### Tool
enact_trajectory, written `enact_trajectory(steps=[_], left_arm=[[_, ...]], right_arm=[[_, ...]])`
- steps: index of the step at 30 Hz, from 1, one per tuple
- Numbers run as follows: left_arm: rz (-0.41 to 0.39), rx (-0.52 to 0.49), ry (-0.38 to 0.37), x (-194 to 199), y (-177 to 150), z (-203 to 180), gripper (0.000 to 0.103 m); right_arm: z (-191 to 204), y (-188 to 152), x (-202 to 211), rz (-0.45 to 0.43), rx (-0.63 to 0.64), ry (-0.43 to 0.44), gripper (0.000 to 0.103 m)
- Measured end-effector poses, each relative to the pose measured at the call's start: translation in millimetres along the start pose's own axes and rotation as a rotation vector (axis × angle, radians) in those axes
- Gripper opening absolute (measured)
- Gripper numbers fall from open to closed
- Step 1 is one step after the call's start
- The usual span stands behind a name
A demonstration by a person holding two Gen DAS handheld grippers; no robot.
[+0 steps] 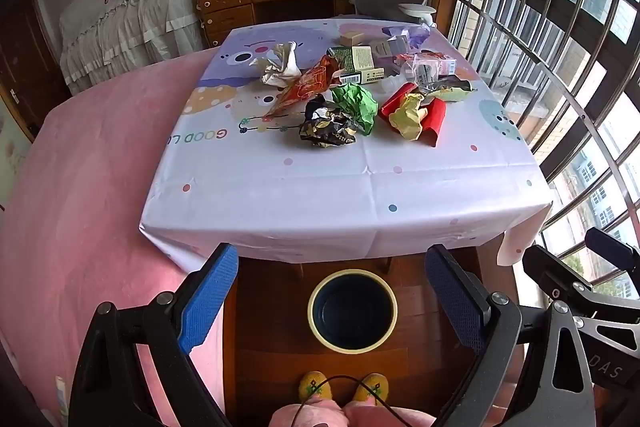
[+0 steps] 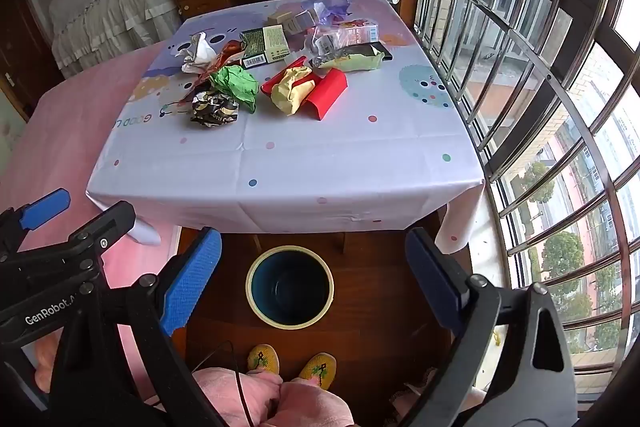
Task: Collect trash
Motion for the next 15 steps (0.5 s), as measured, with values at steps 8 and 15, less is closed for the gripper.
enact_trajectory(steps=[8, 15], left_arm=[[0.008, 0.001, 0.001, -5.4, 1.9, 3.0, 0.095], [0.007, 0.003, 0.008, -4.9, 3.9, 5.9, 0.094]], right_arm=[[0.0, 0.2, 0.3, 0.001, 0.007, 0.000, 0.092], [5.1, 2.9, -4.0, 0.005, 0.007, 0.003, 0.092]])
Point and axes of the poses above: each gripper's, at about its wrist camera, not at the fingertips, and x roughly against the way its jaws point, z to its left, y to its top, the point moved 6 cm from there along -x, roughly the way its jaws point, and after that the axes turned 13 degrees about y, right-handed, at the moved point
